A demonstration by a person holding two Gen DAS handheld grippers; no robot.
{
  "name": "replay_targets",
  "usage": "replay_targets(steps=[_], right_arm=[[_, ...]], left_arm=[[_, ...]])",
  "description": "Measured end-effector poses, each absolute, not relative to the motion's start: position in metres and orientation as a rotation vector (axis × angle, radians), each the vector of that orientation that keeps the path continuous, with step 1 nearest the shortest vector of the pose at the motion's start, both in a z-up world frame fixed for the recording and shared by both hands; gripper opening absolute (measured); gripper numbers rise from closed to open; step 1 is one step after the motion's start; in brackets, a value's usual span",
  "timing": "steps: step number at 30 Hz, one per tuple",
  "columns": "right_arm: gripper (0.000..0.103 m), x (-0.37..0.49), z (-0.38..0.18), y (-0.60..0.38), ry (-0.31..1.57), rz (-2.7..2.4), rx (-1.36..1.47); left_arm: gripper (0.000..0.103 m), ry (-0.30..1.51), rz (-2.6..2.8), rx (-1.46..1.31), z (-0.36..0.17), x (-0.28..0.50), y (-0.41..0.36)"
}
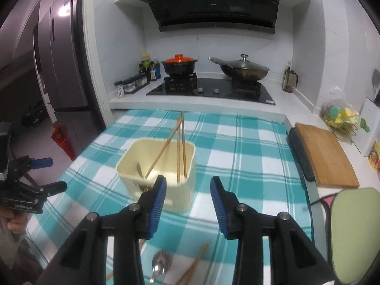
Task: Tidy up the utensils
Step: 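Lower the right tool onto another wooden chopstick and close it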
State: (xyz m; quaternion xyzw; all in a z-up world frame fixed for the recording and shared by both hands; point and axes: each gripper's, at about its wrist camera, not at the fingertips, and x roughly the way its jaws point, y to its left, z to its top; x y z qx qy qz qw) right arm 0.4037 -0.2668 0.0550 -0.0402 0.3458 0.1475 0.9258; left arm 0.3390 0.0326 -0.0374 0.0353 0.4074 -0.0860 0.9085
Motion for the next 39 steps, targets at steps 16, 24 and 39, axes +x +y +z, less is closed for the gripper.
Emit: replay_targets(steps=[16,24,39], right_arm=[[0.042,0.209,-0.075,-0.304,0.821,0.104,0.017],[0.042,0.199,-0.09,-0.304,0.819,0.105,0.021],[0.042,0.207,-0.104,-0.301,0.841,0.111,0.028]], left_arm=[[0.097,0.927,-0.137,-0.063,-0.134,0.228,0.013],[0.097,0.891,-0.125,0.002,-0.132,0.231,-0.005],[0.097,0.895,-0.128,0.033,-0.145,0.245,-0.008]])
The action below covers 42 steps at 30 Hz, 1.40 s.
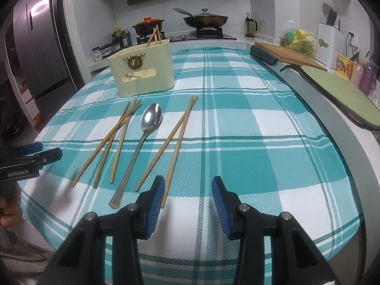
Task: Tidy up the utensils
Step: 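Lower the right tool onto another wooden chopstick and close it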
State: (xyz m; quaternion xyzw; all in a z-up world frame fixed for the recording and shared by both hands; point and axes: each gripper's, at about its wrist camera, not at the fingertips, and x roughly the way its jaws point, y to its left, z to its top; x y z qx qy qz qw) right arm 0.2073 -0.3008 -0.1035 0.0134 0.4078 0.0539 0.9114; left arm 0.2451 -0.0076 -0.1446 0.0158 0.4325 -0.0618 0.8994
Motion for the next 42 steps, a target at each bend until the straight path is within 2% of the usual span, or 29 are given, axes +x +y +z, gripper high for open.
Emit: replay_targets(steps=[9,15,18,20,24,29,32,34,42], right_arm=[[0.042,0.218,-0.113,-0.305,0.866,0.107,0.05],[0.042,0.225,-0.116,-0.311,0.88,0.109,0.068],[0.042,0.231,-0.115,-0.314,0.884,0.116,0.084],[0.042,0.238,-0.114,-0.315,0.885,0.137,0.103],[0.04,0.264,-0.111,-0.312,0.885,0.205,0.144],[0.034,0.314,-0.13,-0.3,0.947,0.269,0.17],[0.027,0.338,-0.147,-0.295,0.998,0.284,0.184],[0.009,0.346,-0.151,-0.295,0.994,0.273,0.177],[0.006,0.337,-0.138,-0.314,0.977,0.237,0.232]], left_arm=[[0.095,0.896,-0.203,-0.007,-0.148,0.288,-0.017],[0.085,0.898,-0.271,0.031,-0.156,0.319,-0.045],[0.074,0.914,-0.282,0.078,-0.167,0.335,-0.058],[0.062,0.933,-0.281,0.113,-0.176,0.345,-0.064],[0.054,0.958,-0.293,0.118,-0.185,0.352,-0.065],[0.023,0.948,-0.318,0.106,-0.181,0.349,-0.066],[0.01,0.94,-0.323,0.115,-0.18,0.348,-0.068],[0.007,0.939,-0.323,0.103,-0.179,0.347,-0.066],[0.005,0.911,-0.301,-0.014,-0.161,0.339,-0.033]])
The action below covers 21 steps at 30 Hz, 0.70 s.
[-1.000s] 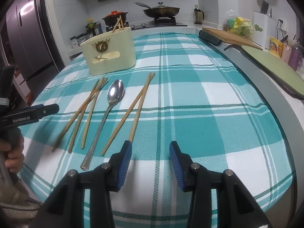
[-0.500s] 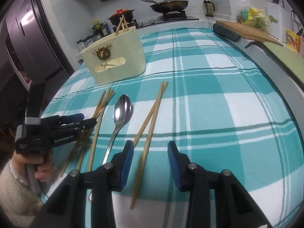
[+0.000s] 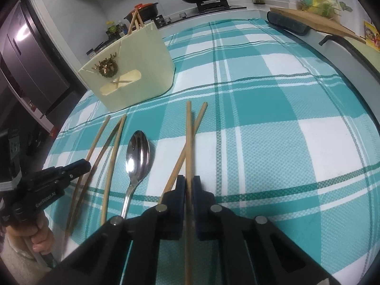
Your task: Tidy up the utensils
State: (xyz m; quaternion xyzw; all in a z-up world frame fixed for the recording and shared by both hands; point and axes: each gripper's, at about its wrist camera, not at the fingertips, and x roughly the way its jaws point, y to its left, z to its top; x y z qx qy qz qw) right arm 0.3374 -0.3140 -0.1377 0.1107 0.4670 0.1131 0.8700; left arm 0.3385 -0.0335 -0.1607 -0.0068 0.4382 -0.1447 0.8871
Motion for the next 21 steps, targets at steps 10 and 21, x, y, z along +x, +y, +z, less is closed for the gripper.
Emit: replay_targets(steps=[10,21], right_arm=[[0.006,0.309,-0.131,-0.342,0.975,0.147,0.162],[0.046,0.278,-0.134,-0.338,0.974,0.108,0.049]], left_arm=[[0.006,0.94,-0.15,-0.079,-0.173,0.324,0.028],[0.083,0.905,-0.088,0.003,-0.171,0.291,0.045]])
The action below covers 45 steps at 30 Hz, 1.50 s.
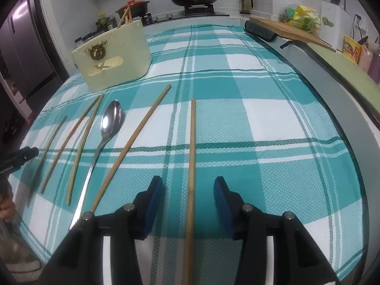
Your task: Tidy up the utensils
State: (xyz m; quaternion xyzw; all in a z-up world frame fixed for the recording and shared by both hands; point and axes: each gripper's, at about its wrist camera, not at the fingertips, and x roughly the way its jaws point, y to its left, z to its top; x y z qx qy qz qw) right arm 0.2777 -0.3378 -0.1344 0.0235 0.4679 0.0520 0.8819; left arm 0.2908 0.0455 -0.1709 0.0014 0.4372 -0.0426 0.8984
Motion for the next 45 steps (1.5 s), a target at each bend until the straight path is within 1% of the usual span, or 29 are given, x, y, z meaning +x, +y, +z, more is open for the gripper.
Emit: replay_targets(steps=[1,5,6,9,11,14,19,20,22,24,26,28,32,34,36,38,45], right_arm=[[0.046,0.275,-0.134,-0.336,0.975,0.109,0.031],[0.046,0.273,-0.145,-0.329,0.993,0.099,-0.04],[0.046,0.271,-0.145,-0.328,0.973,0.095,-0.058],[0.046,0.271,-0.146,-0.325,0.972,0.095,-0.093],[0.047,0.272,-0.146,-0.327,0.973,0.108,-0.09],[0.049,0.275,-0.146,-0.328,0.98,0.125,-0.097],[0.05,0.28,-0.145,-0.329,1.023,0.158,-0.111],[0.053,0.283,-0.145,-0.329,1.037,0.171,-0.11],[0.081,0.285,-0.147,-0.326,1.061,0.218,-0.1],[0.09,0.285,-0.152,-0.315,1.068,0.228,-0.155],[0.092,0.285,-0.152,-0.313,1.064,0.22,-0.145],[0.091,0.287,-0.15,-0.317,1.06,0.219,-0.114],[0.087,0.298,-0.144,-0.333,1.068,0.193,-0.054],[0.075,0.309,-0.142,-0.343,1.088,0.185,0.002],[0.07,0.321,-0.141,-0.345,1.096,0.187,0.007],[0.068,0.333,-0.143,-0.341,1.109,0.194,-0.022],[0.068,0.368,-0.148,-0.322,1.166,0.205,-0.154]], left_arm=[[0.086,0.906,-0.089,0.018,-0.172,0.289,0.044],[0.086,0.93,-0.059,0.107,-0.185,0.29,0.034],[0.086,0.946,-0.05,0.121,-0.189,0.292,0.033],[0.094,0.956,-0.033,0.107,-0.194,0.294,0.037],[0.102,0.969,-0.022,0.093,-0.196,0.298,0.041],[0.103,0.996,-0.045,0.024,-0.2,0.304,0.05],[0.103,0.991,-0.063,0.028,-0.201,0.304,0.05],[0.103,0.989,-0.062,0.03,-0.2,0.303,0.049],[0.103,0.984,-0.062,0.027,-0.2,0.302,0.05],[0.103,0.979,-0.074,0.032,-0.2,0.303,0.05],[0.103,0.997,-0.098,0.047,-0.199,0.306,0.05],[0.102,1.022,-0.125,0.057,-0.198,0.311,0.051],[0.102,1.041,-0.166,0.061,-0.195,0.323,0.049],[0.102,1.051,-0.182,0.063,-0.195,0.333,0.046],[0.103,1.071,-0.189,0.096,-0.198,0.343,0.04],[0.103,1.087,-0.213,0.113,-0.198,0.353,0.036],[0.101,1.14,-0.225,0.127,-0.197,0.383,0.03]])
